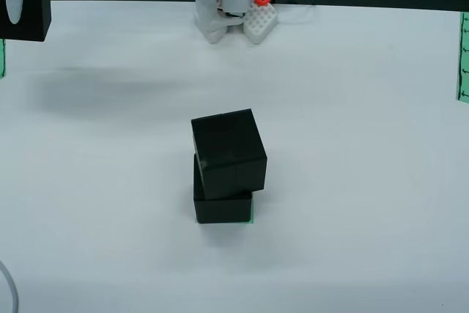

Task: Stack 3 Blocks on the chosen place.

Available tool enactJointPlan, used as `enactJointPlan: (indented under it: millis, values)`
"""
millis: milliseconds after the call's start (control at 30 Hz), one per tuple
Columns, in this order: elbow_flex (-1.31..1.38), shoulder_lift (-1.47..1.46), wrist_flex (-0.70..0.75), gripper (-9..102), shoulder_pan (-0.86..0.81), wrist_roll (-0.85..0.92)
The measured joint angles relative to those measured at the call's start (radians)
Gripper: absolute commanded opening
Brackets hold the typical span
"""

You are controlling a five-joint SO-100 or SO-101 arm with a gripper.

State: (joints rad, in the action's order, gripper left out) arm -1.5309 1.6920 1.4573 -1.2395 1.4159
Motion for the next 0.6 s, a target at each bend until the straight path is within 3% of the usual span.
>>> enactJointPlan:
  millis: [267,600]
  values:
    - [-0.009,0.201,0.106,17,0.264,-0.296]
    - [-0.009,0.360,0.112,17,0.684,-0.594]
